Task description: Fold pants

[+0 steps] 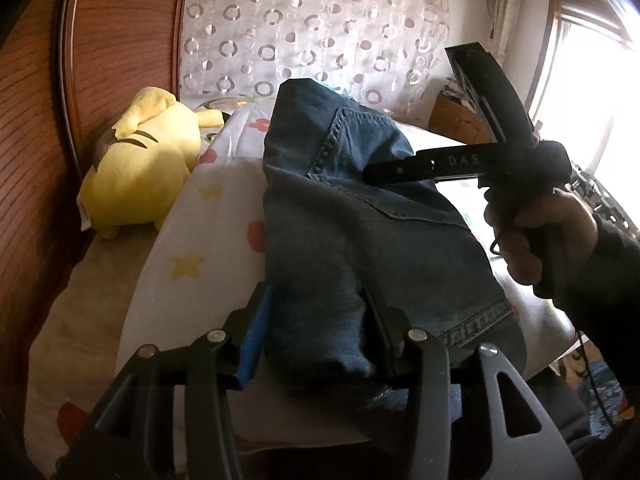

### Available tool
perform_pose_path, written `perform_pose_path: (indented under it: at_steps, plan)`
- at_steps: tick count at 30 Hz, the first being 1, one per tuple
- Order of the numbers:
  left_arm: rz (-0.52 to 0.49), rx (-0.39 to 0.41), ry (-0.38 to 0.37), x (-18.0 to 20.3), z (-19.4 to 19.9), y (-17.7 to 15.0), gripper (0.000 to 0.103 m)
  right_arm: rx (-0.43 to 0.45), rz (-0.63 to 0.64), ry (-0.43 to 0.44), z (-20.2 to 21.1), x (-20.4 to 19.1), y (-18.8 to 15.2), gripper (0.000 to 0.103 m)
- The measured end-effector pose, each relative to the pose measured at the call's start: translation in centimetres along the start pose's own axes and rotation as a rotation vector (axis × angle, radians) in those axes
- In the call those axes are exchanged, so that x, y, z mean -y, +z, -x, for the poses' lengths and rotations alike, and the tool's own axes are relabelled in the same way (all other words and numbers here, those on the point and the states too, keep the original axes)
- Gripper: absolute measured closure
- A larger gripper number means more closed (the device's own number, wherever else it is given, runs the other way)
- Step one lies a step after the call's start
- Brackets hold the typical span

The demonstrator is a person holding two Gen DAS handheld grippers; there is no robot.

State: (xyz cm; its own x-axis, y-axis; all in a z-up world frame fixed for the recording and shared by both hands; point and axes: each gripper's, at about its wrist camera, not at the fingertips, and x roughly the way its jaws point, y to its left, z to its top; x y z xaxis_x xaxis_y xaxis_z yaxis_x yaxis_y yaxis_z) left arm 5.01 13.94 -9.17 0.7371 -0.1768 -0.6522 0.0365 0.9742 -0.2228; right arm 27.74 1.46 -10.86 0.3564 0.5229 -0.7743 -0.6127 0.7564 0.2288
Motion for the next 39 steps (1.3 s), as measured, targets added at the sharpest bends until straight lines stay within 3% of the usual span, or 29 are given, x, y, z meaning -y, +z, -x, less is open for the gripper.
perform_pose_path:
  at_steps: [3, 6, 10, 13, 15, 21, 31, 39]
  plan:
    - [0.033, 0.004, -0.038, -0.6, 0.1, -0.1, 0.058, -0.006, -0.012, 0.022, 0.1, 0.1, 0.0, 0.036]
    - [0.039, 0.007, -0.053, -0.6, 0.2, -0.3, 0.060, -0.004, -0.013, 0.041, 0.4, 0.2, 0.2, 0.048]
    - [0.027, 0.012, -0.074, -0.1, 0.4, -0.8, 0.073, 0.025, -0.006, 0.065, 1.4, -0.1, 0.3, 0.073]
    - [0.015, 0.023, -0.076, 0.2, 0.8, -0.7, 0.089, 0.059, 0.020, 0.053, 2.4, -1.1, 0.3, 0.080]
    - [0.027, 0.039, -0.086, 0.0, 1.3, -0.4, 0.092, 0.085, 0.031, 0.056, 3.3, -1.8, 0.7, 0.083]
    - [0.021, 0.097, -0.085, -0.7, 3.1, 1.7, 0.093, 0.133, 0.113, 0.057, 5.5, -5.2, 3.4, 0.086]
    - [0.018, 0.175, -0.062, -4.0, 4.4, 8.2, 0.093, 0.168, 0.163, 0.092, 6.0, -7.5, 10.8, 0.086]
    - [0.000, 0.201, -0.010, -6.4, 1.5, 15.3, 0.093, 0.211, 0.118, 0.136, 3.8, -4.4, 17.7, 0.086]
